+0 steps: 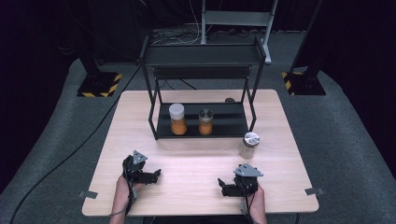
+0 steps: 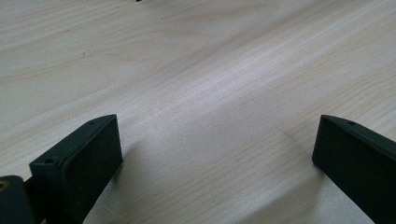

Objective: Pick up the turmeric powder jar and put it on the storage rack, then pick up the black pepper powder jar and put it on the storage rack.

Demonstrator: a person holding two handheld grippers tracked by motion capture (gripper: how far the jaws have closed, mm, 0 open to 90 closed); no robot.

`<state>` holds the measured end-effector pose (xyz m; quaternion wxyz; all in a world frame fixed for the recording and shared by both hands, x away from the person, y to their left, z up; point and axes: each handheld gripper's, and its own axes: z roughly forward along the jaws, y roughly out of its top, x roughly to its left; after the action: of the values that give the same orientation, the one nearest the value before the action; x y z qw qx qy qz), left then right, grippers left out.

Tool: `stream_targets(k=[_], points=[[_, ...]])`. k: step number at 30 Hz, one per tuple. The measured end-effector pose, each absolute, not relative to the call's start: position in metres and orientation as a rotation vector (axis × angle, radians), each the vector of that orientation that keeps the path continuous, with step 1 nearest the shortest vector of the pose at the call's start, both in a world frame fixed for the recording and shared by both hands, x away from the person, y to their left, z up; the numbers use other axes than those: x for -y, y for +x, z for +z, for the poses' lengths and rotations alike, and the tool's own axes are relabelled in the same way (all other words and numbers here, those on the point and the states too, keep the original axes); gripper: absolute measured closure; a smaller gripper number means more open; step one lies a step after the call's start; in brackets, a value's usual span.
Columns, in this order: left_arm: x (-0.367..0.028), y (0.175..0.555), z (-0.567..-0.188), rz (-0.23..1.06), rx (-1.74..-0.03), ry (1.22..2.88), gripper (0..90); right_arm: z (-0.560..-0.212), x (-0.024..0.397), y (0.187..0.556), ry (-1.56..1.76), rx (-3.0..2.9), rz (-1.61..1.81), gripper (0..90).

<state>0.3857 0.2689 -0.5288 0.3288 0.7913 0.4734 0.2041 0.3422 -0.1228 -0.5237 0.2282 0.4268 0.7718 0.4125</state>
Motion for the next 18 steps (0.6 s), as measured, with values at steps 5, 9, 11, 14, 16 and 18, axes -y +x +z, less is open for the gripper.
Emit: stream_targets(k=[5, 9, 11, 14, 16, 18], points=[[-0.269, 0.3861, -0.5289, 0.525, -1.235, 2.072, 1.1, -0.5236, 0.1237, 0.3424, 1.188, -2.112, 1.139, 0.0], [-0.2689, 0.3861, -0.5289, 0.525, -1.235, 2.072, 1.0, -0.5235, 0.1241, 0.3422, 1.185, -2.099, 1.135, 0.0], [-0.2691, 0.3863, -0.5289, 0.522, -1.237, 2.071, 1.0, -0.5234, 0.1242, 0.3421, 1.183, -2.096, 1.13, 0.0], [-0.2691, 0.3864, -0.529, 0.521, -1.237, 2.07, 1.0, -0.5233, 0.1256, 0.3425, 1.195, -2.093, 1.137, 0.0], [-0.2692, 0.3865, -0.529, 0.52, -1.237, 2.07, 1.0, -0.5233, 0.1279, 0.3434, 1.203, -2.094, 1.15, 0.0], [-0.2692, 0.3865, -0.529, 0.52, -1.237, 2.07, 1.0, -0.5235, 0.1311, 0.3441, 1.194, -2.101, 1.125, 0.0]])
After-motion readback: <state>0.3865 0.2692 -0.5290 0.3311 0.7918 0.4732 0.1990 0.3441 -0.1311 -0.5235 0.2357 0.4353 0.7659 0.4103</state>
